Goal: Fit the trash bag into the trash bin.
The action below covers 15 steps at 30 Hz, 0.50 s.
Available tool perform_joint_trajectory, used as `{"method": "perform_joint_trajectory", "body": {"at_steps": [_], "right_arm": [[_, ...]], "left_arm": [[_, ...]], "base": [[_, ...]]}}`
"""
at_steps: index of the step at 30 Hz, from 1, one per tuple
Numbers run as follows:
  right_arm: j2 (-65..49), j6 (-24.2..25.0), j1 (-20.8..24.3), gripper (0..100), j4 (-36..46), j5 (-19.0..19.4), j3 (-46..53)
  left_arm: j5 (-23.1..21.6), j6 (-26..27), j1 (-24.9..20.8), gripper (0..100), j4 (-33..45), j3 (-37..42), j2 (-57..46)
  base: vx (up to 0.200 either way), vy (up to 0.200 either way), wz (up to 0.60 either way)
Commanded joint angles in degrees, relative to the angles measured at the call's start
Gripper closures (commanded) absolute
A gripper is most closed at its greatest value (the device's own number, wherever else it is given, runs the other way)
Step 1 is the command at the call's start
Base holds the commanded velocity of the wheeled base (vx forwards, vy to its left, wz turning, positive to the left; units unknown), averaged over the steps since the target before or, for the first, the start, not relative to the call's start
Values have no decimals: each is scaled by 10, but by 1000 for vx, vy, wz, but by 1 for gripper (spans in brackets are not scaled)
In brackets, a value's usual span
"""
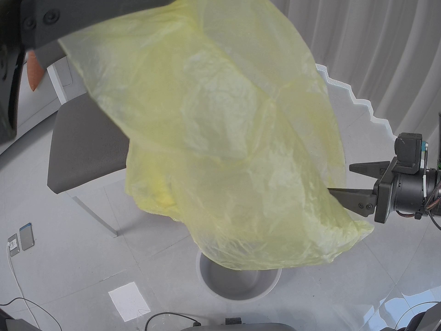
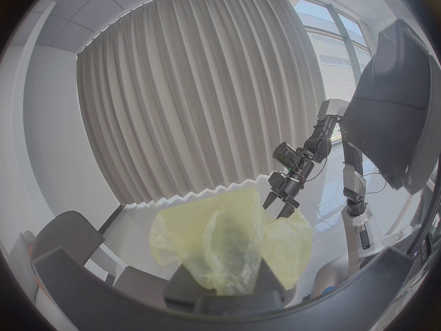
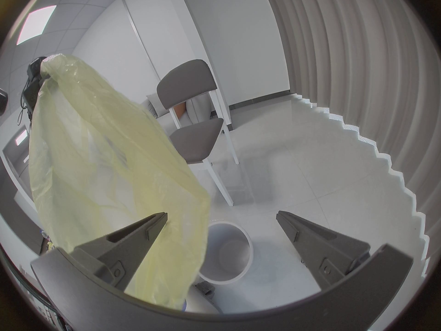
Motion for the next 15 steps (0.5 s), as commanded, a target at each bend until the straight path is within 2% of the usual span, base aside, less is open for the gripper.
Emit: {"method": "perform_joint_trajectory", "body": {"at_steps": [1,15], "right_arm": [[7,0,3,100,0,-1,2],[7,0,17,100,0,-3,1]], "left_arm": [[0,0,-1,100,0,-2,1],[-4,-3,-1,100,-19,6,-1]], "base": [[0,0,0],[0,0,0]]}}
